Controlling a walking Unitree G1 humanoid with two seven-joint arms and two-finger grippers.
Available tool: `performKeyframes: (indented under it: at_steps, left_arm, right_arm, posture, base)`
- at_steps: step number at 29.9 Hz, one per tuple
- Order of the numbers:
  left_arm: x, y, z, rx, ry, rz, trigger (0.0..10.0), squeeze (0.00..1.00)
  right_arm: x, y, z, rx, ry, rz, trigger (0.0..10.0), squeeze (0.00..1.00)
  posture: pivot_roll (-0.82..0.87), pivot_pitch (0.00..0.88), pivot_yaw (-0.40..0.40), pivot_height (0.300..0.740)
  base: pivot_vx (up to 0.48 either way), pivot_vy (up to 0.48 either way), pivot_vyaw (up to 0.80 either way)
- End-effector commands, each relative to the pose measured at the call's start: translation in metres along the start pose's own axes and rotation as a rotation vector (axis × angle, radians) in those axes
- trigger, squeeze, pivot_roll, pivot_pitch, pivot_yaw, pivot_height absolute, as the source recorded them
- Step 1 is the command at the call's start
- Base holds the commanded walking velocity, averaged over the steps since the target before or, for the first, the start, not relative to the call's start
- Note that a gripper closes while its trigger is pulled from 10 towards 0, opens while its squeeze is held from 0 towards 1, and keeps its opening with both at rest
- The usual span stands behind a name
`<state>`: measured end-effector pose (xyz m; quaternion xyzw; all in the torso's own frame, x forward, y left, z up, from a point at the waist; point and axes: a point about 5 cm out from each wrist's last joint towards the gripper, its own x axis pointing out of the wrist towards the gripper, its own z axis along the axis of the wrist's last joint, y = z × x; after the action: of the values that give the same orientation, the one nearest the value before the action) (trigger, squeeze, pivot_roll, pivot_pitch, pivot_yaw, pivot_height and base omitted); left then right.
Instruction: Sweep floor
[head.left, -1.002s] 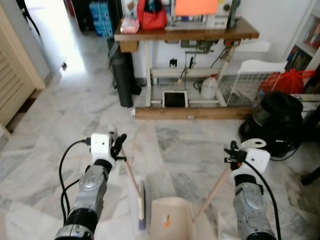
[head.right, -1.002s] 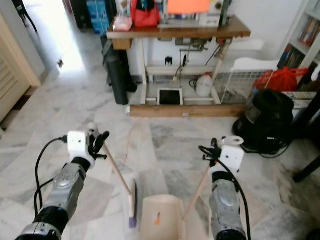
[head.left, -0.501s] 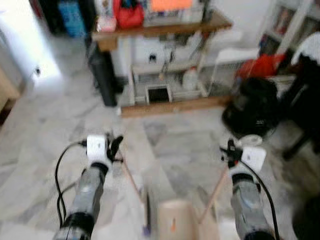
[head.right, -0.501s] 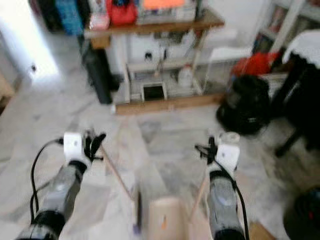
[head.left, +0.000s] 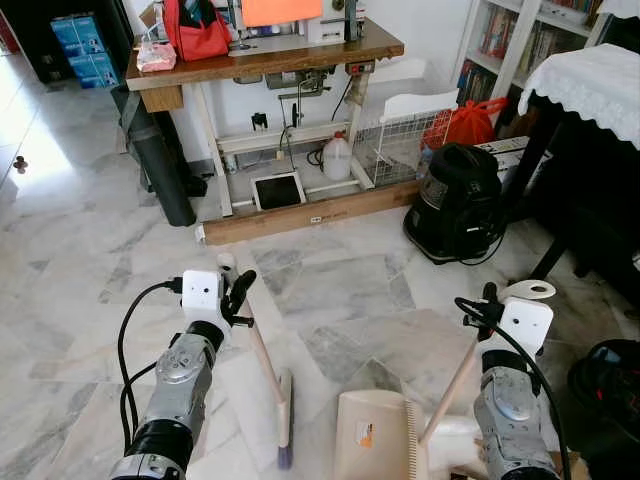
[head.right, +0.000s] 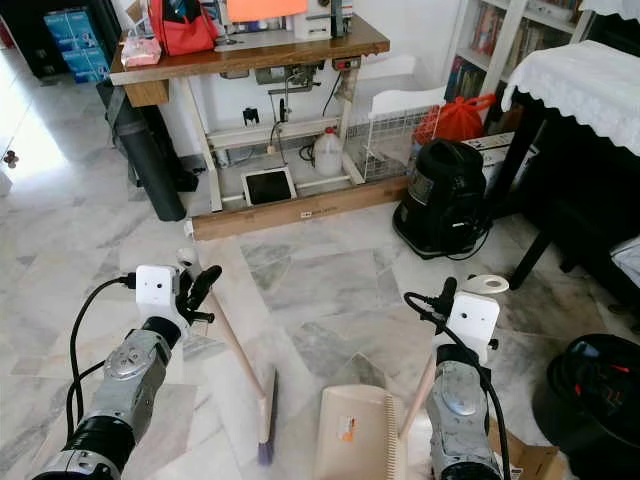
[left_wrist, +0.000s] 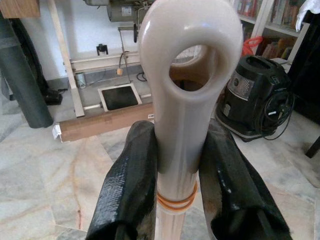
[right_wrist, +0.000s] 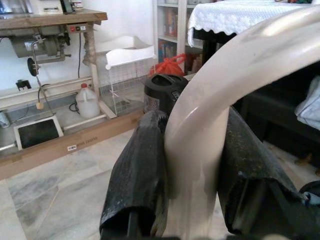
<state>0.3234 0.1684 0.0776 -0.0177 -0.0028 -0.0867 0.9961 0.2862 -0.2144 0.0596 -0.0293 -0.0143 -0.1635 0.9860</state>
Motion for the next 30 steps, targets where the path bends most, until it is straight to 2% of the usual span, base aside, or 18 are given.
performKeyframes:
  at_steps: [1, 8, 11, 16, 20, 25, 30]
  left_arm:
    - [0.002, 0.002, 0.008, 0.01, -0.027, -0.01, 10.0, 0.0]
    - [0.001, 0.001, 0.008, 0.008, -0.024, -0.025, 10.0, 0.0]
    - [0.001, 0.001, 0.007, 0.008, -0.021, -0.031, 10.0, 0.0]
    - [0.0, 0.0, 0.006, 0.011, -0.017, -0.042, 10.0, 0.0]
    - [0.0, -0.002, 0.007, 0.018, -0.014, -0.058, 10.0, 0.0]
    - [-0.002, 0.001, 0.008, 0.027, -0.01, -0.067, 10.0, 0.0]
    - [-0.002, 0.003, 0.009, 0.032, -0.008, -0.073, 10.0, 0.0]
  right_arm:
    - [0.002, 0.0, 0.011, -0.009, -0.06, -0.002, 10.0, 0.0]
    - [-0.004, -0.001, 0.007, -0.088, -0.069, -0.005, 10.0, 0.0]
    - [-0.006, -0.006, 0.006, -0.128, -0.073, -0.039, 10.0, 0.0]
    - [-0.007, -0.01, 0.005, -0.132, -0.068, -0.05, 10.0, 0.0]
    - [-0.012, -0.01, -0.005, -0.148, -0.032, -0.045, 10.0, 0.0]
    - [-0.022, -0.002, -0.019, -0.14, 0.015, -0.02, 10.0, 0.0]
    - [-0.028, -0.003, -0.027, -0.148, 0.044, -0.023, 10.0, 0.0]
  posture:
    - [-0.1, 0.0, 0.051, 0.74]
    - [-0.1, 0.0, 0.056, 0.74]
    - [-0.1, 0.0, 0.056, 0.74]
    - [-0.1, 0.002, 0.058, 0.74]
    - [-0.1, 0.002, 0.058, 0.74]
    - [-0.08, 0.012, 0.075, 0.74]
    - [-0.08, 0.014, 0.081, 0.74]
  base:
    - [0.0, 0.0, 0.0]
    - [0.0, 0.0, 0.0]
    - [0.0, 0.0, 0.0]
    - [0.0, 0.0, 0.0]
    - [0.0, 0.0, 0.0]
    - [0.0, 0.0, 0.0]
    - [0.0, 0.0, 0.0]
